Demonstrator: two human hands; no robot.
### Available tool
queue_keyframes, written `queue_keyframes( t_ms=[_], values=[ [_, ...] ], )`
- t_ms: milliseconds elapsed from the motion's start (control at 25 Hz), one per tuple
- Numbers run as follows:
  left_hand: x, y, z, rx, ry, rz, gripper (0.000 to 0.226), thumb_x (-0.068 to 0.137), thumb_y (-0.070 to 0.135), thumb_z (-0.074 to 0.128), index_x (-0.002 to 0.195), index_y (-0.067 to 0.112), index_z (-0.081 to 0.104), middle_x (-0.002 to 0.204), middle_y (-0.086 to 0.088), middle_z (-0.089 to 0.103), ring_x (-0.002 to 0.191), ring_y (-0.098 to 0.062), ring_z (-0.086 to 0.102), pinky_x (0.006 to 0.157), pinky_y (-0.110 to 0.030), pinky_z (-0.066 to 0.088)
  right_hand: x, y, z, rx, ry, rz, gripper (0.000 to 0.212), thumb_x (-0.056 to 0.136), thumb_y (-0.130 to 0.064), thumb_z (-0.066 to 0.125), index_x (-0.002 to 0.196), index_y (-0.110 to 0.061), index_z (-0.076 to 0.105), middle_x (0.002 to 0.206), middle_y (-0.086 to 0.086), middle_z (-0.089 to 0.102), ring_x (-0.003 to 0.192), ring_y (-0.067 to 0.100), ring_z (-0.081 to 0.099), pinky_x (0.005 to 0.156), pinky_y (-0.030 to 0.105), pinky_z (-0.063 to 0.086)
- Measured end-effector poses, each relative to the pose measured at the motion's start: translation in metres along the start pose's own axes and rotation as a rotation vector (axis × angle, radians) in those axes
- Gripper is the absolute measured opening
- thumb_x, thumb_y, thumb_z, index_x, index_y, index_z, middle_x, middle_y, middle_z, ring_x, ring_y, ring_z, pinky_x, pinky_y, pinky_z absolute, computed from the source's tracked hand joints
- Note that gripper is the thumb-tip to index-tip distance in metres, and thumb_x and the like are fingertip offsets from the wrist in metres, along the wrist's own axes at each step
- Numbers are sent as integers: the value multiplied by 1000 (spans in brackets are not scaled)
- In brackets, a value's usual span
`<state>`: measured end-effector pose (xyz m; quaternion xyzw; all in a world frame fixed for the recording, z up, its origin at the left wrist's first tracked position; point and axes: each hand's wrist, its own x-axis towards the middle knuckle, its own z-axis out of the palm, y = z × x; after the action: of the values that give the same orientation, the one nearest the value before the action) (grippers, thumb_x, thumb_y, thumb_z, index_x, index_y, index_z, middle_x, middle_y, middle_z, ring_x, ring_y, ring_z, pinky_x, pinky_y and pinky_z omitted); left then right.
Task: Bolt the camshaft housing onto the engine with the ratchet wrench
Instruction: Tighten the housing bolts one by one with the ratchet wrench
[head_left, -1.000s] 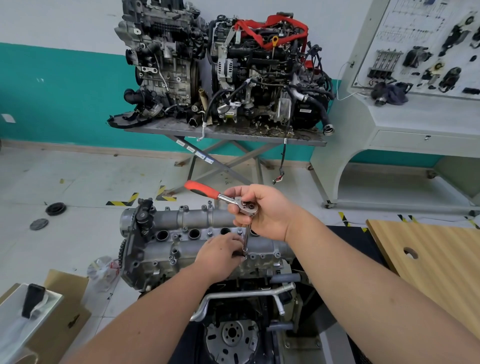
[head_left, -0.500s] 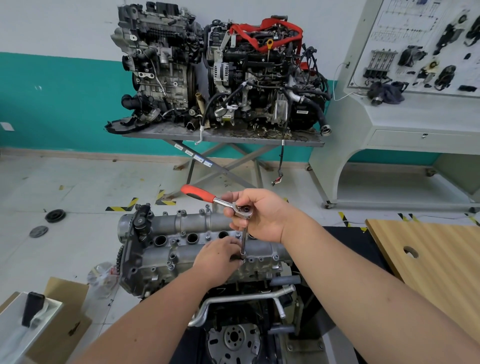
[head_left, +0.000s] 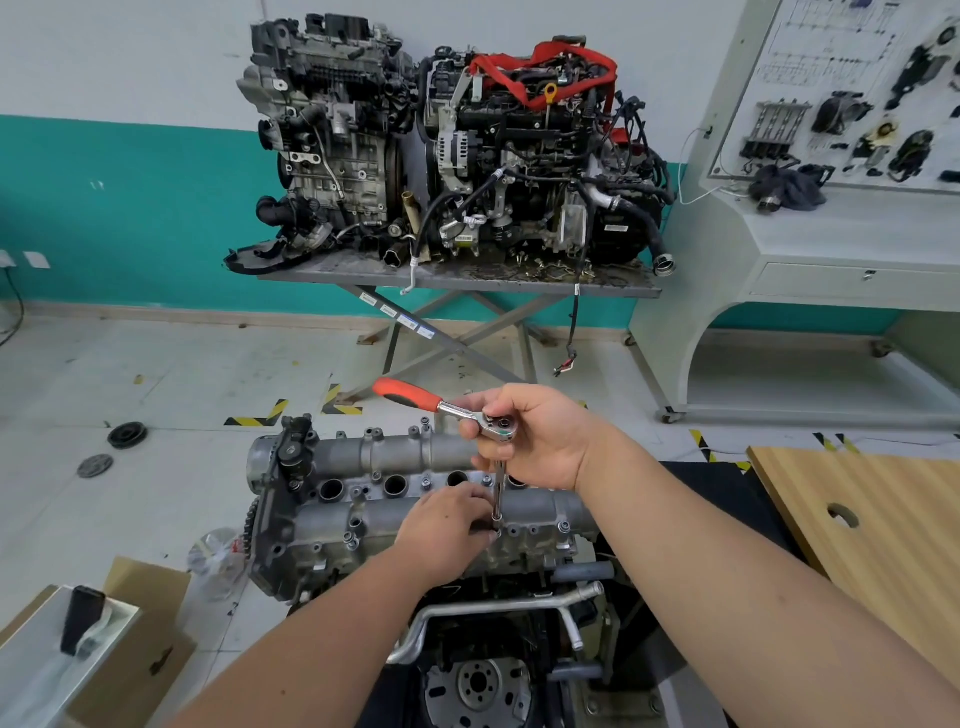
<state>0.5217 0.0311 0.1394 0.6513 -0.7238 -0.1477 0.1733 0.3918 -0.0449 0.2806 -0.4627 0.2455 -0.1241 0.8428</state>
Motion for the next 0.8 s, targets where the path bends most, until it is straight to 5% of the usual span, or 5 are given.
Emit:
queue_keyframes(
  t_ms=[120, 440, 680, 800],
  values=[
    [0, -1, 0, -11, -7, -2, 20, 92, 37, 63, 104, 23, 71, 123, 19, 53, 113, -10, 50, 94, -28, 36, 0, -5, 7, -14, 41, 21, 32, 83, -4, 44, 110, -1, 60, 75, 9, 59, 44, 11, 37, 49, 19, 32],
    [2, -1, -1, -16, -38, -23, 22, 93, 39, 61, 107, 25, 70, 120, 21, 49, 115, -10, 47, 99, -29, 36, 0, -10, 27, -139, 183, 150, 20, 88, -1, 39, 85, -14, 54, 66, -4, 53, 50, 11, 37, 64, 31, 30],
    [2, -1, 0, -34, -30, -42, 21, 91, 37, 63, 108, 26, 71, 125, 22, 51, 114, -9, 50, 94, -26, 37, -7, -3, 28, 69, 374, 62, 22, 87, -4, 45, 73, -20, 47, 72, -4, 45, 58, 9, 38, 65, 31, 27],
    [2, 0, 0, -43, -29, -50, 23, 90, 34, 66, 109, 24, 73, 125, 18, 54, 112, -11, 52, 92, -26, 38, -7, 8, 27, 237, 409, -76, 42, 88, 5, 47, 58, -24, 37, 59, -6, 40, 48, 11, 40, 58, 28, 31]
  ],
)
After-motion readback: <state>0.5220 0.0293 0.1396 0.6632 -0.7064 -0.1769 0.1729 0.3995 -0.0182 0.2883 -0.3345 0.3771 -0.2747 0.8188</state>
